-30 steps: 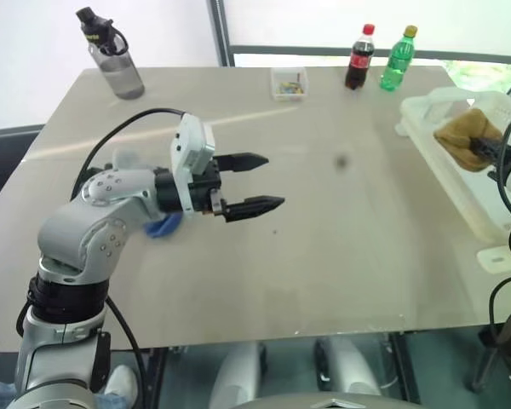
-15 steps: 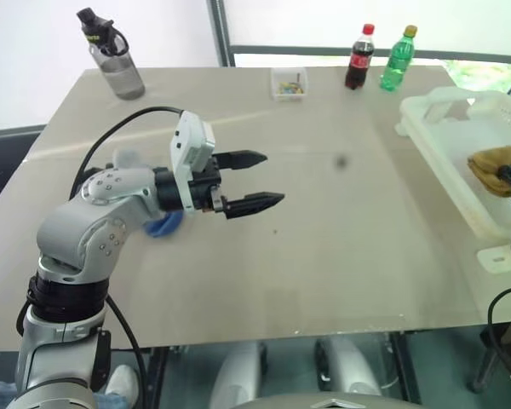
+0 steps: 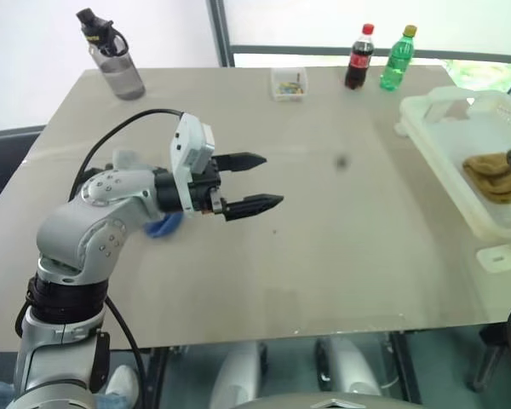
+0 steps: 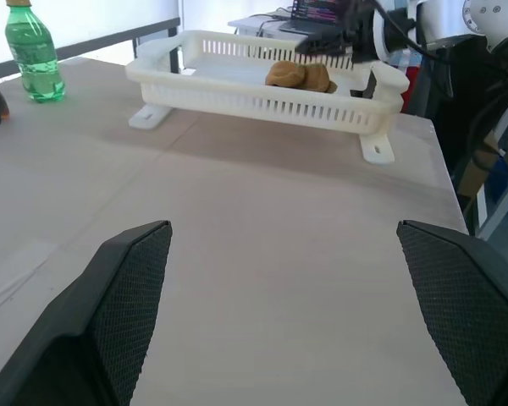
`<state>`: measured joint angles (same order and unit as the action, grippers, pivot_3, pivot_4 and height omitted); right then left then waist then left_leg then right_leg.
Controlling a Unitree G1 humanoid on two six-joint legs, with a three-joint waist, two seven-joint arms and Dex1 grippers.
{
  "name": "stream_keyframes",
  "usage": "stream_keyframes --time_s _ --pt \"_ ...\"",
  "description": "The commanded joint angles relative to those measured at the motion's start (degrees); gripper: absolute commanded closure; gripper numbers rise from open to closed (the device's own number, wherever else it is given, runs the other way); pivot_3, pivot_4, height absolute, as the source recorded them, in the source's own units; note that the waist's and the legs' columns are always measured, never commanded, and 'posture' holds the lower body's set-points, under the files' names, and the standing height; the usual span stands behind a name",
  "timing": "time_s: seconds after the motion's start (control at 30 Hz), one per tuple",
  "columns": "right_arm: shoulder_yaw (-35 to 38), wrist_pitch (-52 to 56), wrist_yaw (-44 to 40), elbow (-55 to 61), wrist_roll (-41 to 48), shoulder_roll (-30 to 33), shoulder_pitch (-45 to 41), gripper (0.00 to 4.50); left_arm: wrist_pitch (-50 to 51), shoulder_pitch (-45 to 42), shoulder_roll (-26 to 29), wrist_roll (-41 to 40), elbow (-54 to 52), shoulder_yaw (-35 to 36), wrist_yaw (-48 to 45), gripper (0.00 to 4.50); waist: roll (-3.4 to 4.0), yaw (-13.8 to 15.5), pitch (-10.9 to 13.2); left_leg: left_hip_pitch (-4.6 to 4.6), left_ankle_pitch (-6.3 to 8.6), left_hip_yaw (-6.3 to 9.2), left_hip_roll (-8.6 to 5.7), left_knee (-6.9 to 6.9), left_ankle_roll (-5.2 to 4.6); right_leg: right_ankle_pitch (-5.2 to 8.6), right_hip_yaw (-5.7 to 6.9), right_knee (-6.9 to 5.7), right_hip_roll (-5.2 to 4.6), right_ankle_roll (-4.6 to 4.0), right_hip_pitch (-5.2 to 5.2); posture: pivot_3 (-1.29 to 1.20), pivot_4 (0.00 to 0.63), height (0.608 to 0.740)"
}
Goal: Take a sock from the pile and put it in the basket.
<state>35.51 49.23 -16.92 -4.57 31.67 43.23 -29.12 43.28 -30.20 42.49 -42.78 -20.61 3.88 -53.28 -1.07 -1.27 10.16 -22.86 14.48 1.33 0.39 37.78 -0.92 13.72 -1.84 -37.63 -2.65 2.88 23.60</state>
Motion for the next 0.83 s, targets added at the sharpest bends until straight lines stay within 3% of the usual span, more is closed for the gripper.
stream_keyframes --time_s 0.03,0.2,0.4,0.6,0.83 --pt "-4.18 -7.78 -11.84 10.79 1.57 1.35 5.73 0.36 0.00 2.16 1.66 0.29 -1.68 2.48 1.04 0.00 0.00 -0.02 0.00 0.00 0.00 0.05 0.03 0.00 0.00 0.00 0.03 0.01 0.03 0.00 0.00 0.00 0.150 0.740" --pt "-6.42 -9.68 -21.44 24.58 6.79 0.26 17.25 0.36 -0.53 7.25 2.62 0.29 -3.69 6.35 3.46 0.00 0.00 0.35 0.01 -0.04 0.00 0.22 0.16 -0.01 0.00 0.01 0.09 0.02 0.04 -0.01 0.01 0.00 0.150 0.740" --pt "-6.20 -6.40 -29.86 35.82 15.87 0.25 32.52 0.36 1.03 22.06 1.13 -3.81 -12.16 12.59 7.24 0.00 0.01 0.57 0.03 -0.05 0.01 0.32 0.16 0.17 -0.01 0.00 0.01 0.03 -0.12 0.02 -0.05 0.00 0.150 0.740" --pt "-2.22 -10.74 -38.77 34.31 14.98 1.72 44.88 0.36 0.22 37.64 2.23 -3.16 -18.47 21.04 8.03 0.00 0.02 0.70 0.03 0.01 0.01 0.34 0.21 0.33 -0.01 0.05 0.06 -0.05 -0.10 0.05 -0.09 0.00 0.150 0.740" --pt "-0.06 -14.75 -45.23 31.72 13.15 4.12 50.21 0.36 -2.68 46.84 3.00 -2.33 -19.82 28.61 6.15 0.00 0.01 0.66 0.01 0.11 0.02 0.21 0.32 0.52 0.00 0.30 0.00 -0.12 -0.04 0.02 -0.13 0.00 0.150 0.740"
